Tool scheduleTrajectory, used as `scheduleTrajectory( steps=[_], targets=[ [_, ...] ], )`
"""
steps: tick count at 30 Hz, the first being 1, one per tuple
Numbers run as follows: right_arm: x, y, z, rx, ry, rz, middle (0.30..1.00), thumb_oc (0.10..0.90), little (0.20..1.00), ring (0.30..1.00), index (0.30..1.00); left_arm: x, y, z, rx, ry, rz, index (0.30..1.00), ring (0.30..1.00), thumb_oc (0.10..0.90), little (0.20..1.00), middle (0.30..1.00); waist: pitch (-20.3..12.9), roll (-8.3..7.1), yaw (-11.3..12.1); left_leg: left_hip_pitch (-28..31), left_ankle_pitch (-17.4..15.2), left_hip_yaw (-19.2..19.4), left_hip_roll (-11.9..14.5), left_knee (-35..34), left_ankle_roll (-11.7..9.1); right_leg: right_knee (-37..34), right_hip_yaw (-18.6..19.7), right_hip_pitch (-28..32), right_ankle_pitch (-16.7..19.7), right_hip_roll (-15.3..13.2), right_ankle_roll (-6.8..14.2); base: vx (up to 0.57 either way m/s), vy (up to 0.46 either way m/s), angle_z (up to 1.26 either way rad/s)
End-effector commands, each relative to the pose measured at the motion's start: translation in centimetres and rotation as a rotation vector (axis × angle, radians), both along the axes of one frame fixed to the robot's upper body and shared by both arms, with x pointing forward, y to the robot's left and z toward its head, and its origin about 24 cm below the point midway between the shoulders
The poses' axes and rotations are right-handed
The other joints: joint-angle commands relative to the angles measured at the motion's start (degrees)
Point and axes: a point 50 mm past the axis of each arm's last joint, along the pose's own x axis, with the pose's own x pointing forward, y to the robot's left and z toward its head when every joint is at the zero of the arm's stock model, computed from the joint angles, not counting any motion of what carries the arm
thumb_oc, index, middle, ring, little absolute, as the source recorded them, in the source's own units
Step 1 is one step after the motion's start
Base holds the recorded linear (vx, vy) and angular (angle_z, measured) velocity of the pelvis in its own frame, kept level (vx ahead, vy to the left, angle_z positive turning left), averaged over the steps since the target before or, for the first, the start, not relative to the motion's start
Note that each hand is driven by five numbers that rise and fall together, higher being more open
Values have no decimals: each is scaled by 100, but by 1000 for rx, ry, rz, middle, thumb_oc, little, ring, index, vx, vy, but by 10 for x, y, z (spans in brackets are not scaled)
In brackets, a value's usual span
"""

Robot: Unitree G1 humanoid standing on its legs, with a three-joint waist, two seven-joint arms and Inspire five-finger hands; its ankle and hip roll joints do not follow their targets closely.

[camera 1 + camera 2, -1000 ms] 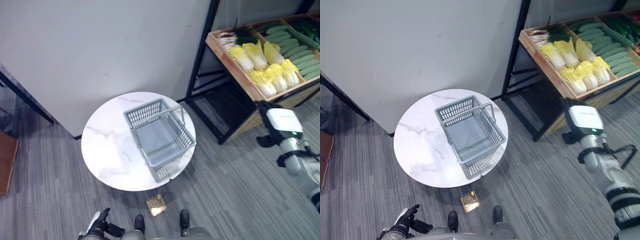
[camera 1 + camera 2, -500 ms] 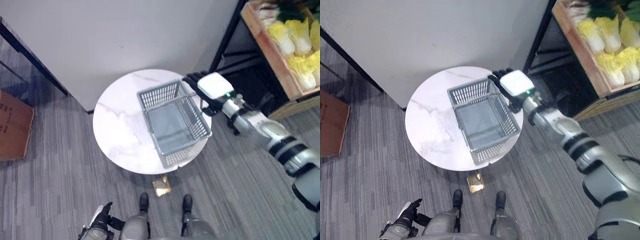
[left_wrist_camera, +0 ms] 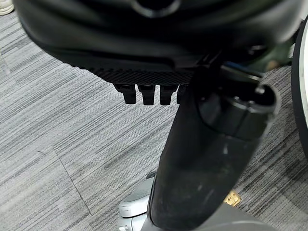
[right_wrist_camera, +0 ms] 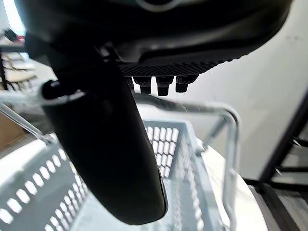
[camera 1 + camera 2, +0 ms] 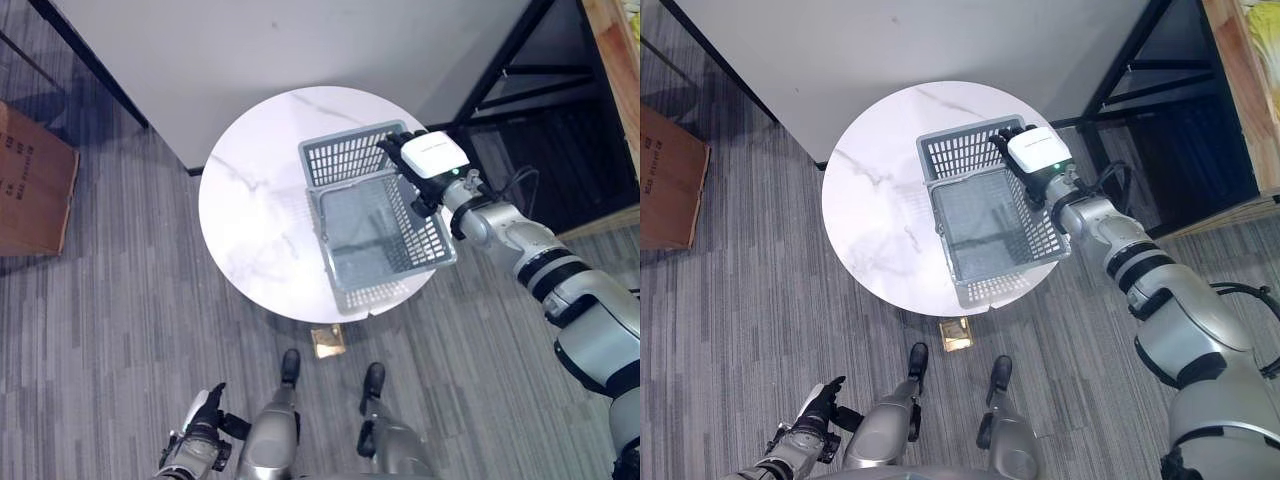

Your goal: Get the vegetables into the basket

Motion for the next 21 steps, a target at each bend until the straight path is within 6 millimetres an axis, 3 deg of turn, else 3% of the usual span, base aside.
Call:
scheduleTrajectory(
  steps=[1,17,19,21],
  targets=[
    [11,14,75,46,-236,20,300,400,300,300,300,-4,13,2,64,8,1,1000,1000,900,1000,1000,-170,-144,97,-252,31,-66,315,4,-375,-8,157,-124,439,-571,613,0,0,0],
    [9,-1,43,56,-134,-31,300,400,300,300,300,-6,8,-1,55,25,-20,1000,1000,900,1000,1000,-300,-144,56,9,-78,15,308,4,-346,-8,226,65,361,-598,610,0,1,-1],
    [6,-3,39,46,-103,-19,352,437,352,352,352,-10,9,-2,53,41,-17,1000,1000,900,1000,1000,-344,-157,8,81,-104,45,311,4,-347,-8,246,110,347,-599,606,6,3,-4],
    [2,-3,36,69,-77,4,316,412,316,316,316,-16,11,-4,50,66,-11,1000,1000,900,1000,1000,-399,-176,-59,177,-134,90,327,4,-347,-6,262,166,330,-593,604,15,-3,-6]
  ],
)
